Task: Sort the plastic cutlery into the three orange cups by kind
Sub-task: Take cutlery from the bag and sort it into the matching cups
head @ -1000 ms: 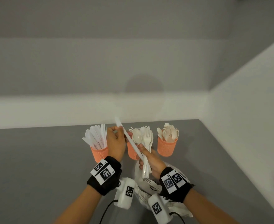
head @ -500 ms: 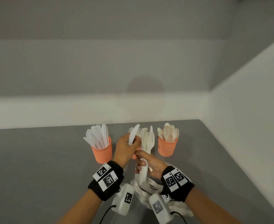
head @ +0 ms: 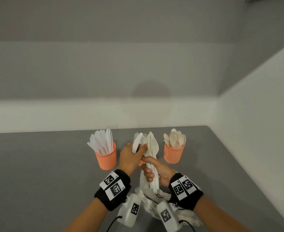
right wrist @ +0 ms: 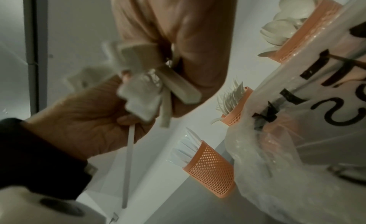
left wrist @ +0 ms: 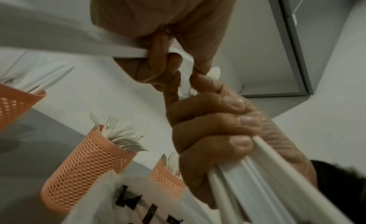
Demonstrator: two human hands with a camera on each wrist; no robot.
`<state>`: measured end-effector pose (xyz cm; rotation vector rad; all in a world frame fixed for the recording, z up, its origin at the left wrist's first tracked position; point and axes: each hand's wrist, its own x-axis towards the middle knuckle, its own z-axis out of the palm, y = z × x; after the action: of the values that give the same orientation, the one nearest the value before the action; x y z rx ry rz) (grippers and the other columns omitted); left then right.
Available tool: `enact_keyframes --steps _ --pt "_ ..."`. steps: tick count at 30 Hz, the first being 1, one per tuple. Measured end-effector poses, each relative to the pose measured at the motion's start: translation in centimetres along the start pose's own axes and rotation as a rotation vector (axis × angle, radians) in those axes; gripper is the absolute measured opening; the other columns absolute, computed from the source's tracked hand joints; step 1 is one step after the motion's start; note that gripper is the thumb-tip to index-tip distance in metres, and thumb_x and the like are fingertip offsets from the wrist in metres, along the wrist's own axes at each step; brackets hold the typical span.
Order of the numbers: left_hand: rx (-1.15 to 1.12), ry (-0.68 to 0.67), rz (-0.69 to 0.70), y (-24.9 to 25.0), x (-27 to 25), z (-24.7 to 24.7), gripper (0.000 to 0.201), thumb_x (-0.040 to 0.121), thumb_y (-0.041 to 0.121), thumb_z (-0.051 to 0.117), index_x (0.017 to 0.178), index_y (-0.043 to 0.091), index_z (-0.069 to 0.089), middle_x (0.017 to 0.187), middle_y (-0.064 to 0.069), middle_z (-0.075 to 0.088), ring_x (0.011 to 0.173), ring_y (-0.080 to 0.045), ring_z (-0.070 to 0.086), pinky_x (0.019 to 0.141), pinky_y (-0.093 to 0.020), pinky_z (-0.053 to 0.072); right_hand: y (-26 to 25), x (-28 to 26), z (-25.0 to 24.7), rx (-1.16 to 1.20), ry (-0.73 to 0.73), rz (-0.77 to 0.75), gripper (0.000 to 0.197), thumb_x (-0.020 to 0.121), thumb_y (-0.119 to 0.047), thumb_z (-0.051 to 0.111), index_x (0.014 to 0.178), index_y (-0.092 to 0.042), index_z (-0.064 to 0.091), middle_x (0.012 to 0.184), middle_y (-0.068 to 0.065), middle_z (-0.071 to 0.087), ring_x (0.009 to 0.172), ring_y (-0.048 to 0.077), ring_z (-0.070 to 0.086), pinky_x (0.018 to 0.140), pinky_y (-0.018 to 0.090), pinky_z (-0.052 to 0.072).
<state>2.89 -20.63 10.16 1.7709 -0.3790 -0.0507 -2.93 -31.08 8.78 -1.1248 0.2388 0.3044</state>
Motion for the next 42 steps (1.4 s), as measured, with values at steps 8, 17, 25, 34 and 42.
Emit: enact_keyframes --steps 8,17,25,34,42 --pt "0.008 0.042 -0.011 -1.2 0.7 -0.4 0.014 0.093 0.015 0.05 0.093 0.007 0.061 0.072 -0.003 0.064 0.063 -0.014 0.06 0.056 -0.021 0.046 0.2 0.0 0.2 -0.002 0.097 -0.041 0.014 0.095 -0.024 0.047 0.091 -0.014 0.055 0.054 0.001 0.057 0.036 0.008 0.041 0.036 0.017 0.034" --pt "-0.071 0.001 -0.071 -1.7 -0.2 0.5 0.021 0.095 0.021 0.049 0.091 0.006 0.063 0.073 -0.007 0.066 0.066 -0.017 0.062 0.059 -0.023 0.047 0.4 0.5 0.5 -0.042 0.123 -0.112 0.02 0.094 -0.029 0.05 0.097 -0.011 0.057 0.059 0.007 0.063 0.037 0.012 0.043 0.038 0.018 0.036" --pt "-0.356 0.262 -0.213 -1.1 2.0 -1.8 0.023 0.101 0.022 0.029 0.09 0.009 0.045 0.054 0.001 0.066 0.051 -0.014 0.06 0.052 -0.025 0.047 1.0 0.7 -0.7 -0.234 0.219 -0.214 0.02 0.094 -0.025 0.052 0.094 -0.005 0.057 0.051 0.003 0.061 0.033 0.011 0.049 0.037 0.021 0.044" --pt "-0.32 0.094 -0.167 1.8 2.1 -2.2 0.018 0.092 0.015 0.054 0.075 0.014 0.05 0.035 0.01 0.039 0.026 -0.001 0.032 0.033 -0.014 0.028 1.4 1.8 -1.5 -0.643 0.453 -0.39 0.028 0.089 -0.005 0.051 0.068 -0.022 0.051 0.06 -0.006 0.051 0.057 0.008 0.048 0.055 0.019 0.037" --pt "-0.17 0.022 -0.176 1.2 2.6 -0.9 0.021 0.088 0.01 0.059 0.068 0.011 0.056 0.045 0.006 0.045 0.03 -0.002 0.04 0.034 -0.008 0.029 1.4 1.6 -0.7 -0.625 0.294 -0.343 0.008 0.092 -0.028 0.057 0.094 -0.023 0.051 0.054 -0.002 0.044 0.035 0.007 0.039 0.036 0.02 0.033"
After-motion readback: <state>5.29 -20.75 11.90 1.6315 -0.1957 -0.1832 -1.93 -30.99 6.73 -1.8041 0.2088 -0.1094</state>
